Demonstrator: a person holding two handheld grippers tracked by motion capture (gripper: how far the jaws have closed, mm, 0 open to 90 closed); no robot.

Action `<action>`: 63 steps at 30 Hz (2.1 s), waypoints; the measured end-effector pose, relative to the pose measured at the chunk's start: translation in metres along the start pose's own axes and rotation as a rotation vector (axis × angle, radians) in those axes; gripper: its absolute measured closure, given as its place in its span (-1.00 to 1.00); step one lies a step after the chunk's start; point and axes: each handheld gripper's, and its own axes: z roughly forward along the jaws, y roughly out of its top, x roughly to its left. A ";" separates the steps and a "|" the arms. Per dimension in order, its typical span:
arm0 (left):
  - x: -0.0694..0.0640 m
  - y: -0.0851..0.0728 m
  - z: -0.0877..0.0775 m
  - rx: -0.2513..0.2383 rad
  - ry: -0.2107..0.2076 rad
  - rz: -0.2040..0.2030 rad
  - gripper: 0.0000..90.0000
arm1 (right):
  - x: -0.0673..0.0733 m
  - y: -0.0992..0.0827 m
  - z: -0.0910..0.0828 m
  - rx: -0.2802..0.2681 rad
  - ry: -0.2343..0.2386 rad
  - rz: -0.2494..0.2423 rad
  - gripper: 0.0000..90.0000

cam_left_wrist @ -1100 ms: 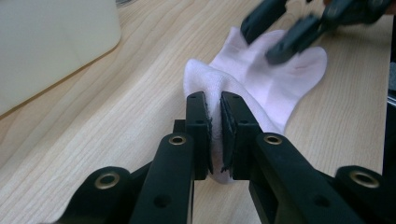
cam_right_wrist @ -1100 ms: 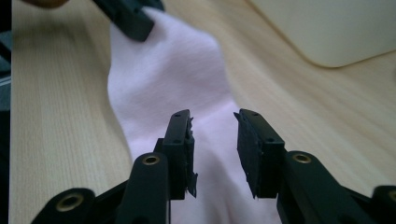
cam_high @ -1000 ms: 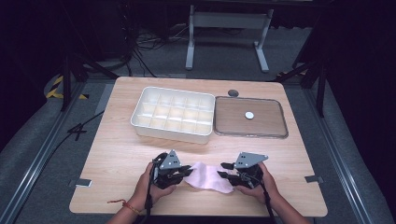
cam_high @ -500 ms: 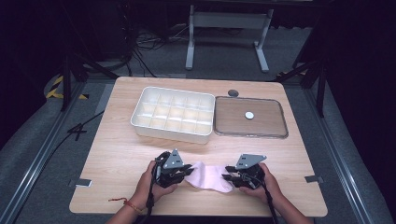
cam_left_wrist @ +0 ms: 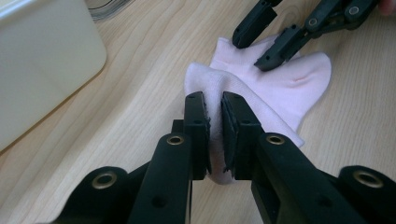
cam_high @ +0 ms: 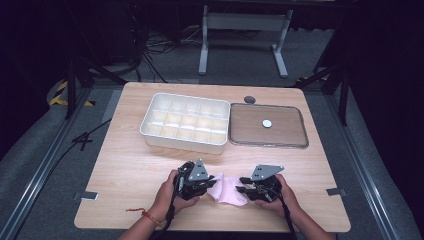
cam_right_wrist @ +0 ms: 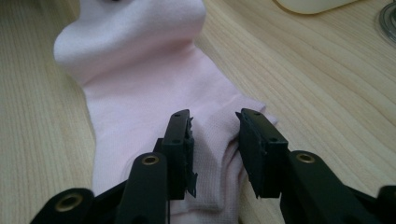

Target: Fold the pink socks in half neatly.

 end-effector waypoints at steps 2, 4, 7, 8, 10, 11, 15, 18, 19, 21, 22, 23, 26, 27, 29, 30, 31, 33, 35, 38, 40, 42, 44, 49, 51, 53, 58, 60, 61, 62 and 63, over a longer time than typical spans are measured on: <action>-0.001 0.001 0.003 0.003 -0.003 0.004 0.80 | 0.001 0.000 0.000 -0.001 -0.001 0.001 0.42; -0.002 0.003 0.007 0.018 -0.005 0.020 0.80 | 0.001 0.001 0.000 0.001 0.004 -0.006 0.36; -0.002 0.002 0.006 0.016 -0.003 0.013 0.80 | -0.001 0.002 -0.003 0.008 0.009 0.003 0.28; -0.001 0.001 0.005 0.013 -0.004 0.010 0.80 | -0.003 0.003 -0.008 0.008 -0.005 0.015 0.27; 0.002 0.000 0.004 0.008 -0.007 0.002 0.80 | -0.010 0.002 -0.018 -0.024 0.016 0.060 0.26; 0.002 0.000 0.004 0.008 -0.004 -0.003 0.80 | -0.012 0.001 -0.020 -0.020 0.021 0.068 0.26; 0.001 0.002 0.006 0.004 -0.004 0.003 0.79 | -0.011 -0.004 -0.011 0.052 0.030 0.050 0.33; -0.003 0.005 0.008 0.004 -0.008 0.015 0.78 | -0.009 -0.002 -0.009 0.060 0.042 0.044 0.39; -0.004 0.005 0.009 0.005 -0.010 0.022 0.78 | -0.010 -0.002 -0.008 0.060 0.044 0.045 0.41; -0.004 0.007 0.011 0.001 -0.018 0.019 0.78 | -0.011 -0.003 -0.007 0.050 0.064 0.062 0.42; -0.005 0.008 0.013 0.004 -0.020 0.017 0.79 | -0.012 -0.003 -0.007 0.051 0.070 0.064 0.42; -0.005 0.009 0.014 0.006 -0.023 0.027 0.79 | -0.013 -0.003 -0.007 0.054 0.070 0.062 0.42; -0.007 0.011 0.018 0.012 -0.030 0.037 0.80 | -0.011 -0.001 -0.006 0.064 0.063 0.050 0.42; -0.008 0.012 0.019 0.014 -0.029 0.043 0.80 | -0.011 -0.001 -0.006 0.059 0.064 0.049 0.42; -0.009 0.014 0.021 0.009 -0.032 0.044 0.81 | -0.010 -0.001 -0.005 0.054 0.065 0.048 0.43; -0.009 0.014 0.021 0.009 -0.032 0.044 0.81 | -0.010 -0.001 -0.005 0.054 0.065 0.048 0.43; -0.009 0.015 0.022 0.012 -0.035 0.049 0.81 | -0.010 -0.001 -0.005 0.052 0.064 0.045 0.43; -0.010 0.018 0.023 0.010 -0.034 0.052 0.81 | -0.010 0.000 -0.004 0.048 0.057 0.039 0.43; -0.010 0.018 0.024 0.011 -0.032 0.054 0.82 | -0.009 0.000 -0.003 0.043 0.057 0.038 0.44; -0.011 0.017 0.024 0.011 -0.035 0.054 0.83 | -0.008 0.001 -0.001 0.036 0.058 0.036 0.44; -0.011 0.017 0.024 0.006 -0.032 0.053 0.83 | -0.007 0.002 0.000 0.035 0.053 0.033 0.44; -0.011 0.018 0.023 0.003 -0.032 0.059 0.84 | -0.007 0.003 0.001 0.032 0.049 0.025 0.44; -0.012 0.018 0.024 0.004 -0.032 0.062 0.85 | -0.006 0.003 0.001 0.035 0.046 0.025 0.44; -0.014 0.018 0.024 0.007 -0.028 0.059 0.86 | -0.006 0.003 -0.001 0.029 0.031 0.014 0.31; -0.013 0.018 0.024 0.007 -0.027 0.058 0.86 | -0.007 0.003 -0.003 0.027 0.037 0.019 0.29; -0.013 0.017 0.023 0.004 -0.025 0.054 0.86 | -0.010 0.002 -0.013 -0.001 0.038 0.037 0.34; -0.011 0.016 0.023 -0.003 -0.032 0.044 0.86 | -0.012 -0.003 -0.015 0.021 0.044 0.045 0.48; -0.012 0.018 0.023 -0.004 -0.036 0.046 0.86 | -0.011 -0.003 -0.012 0.024 0.050 0.039 0.57; -0.013 0.018 0.023 -0.009 -0.043 0.044 0.86 | -0.010 -0.003 -0.011 0.025 0.051 0.042 0.61; -0.013 0.018 0.023 -0.009 -0.043 0.044 0.86 | -0.010 -0.003 -0.011 0.025 0.051 0.042 0.61; -0.016 0.021 0.023 -0.007 -0.047 0.050 0.86 | -0.009 -0.002 -0.009 0.030 0.062 0.046 0.68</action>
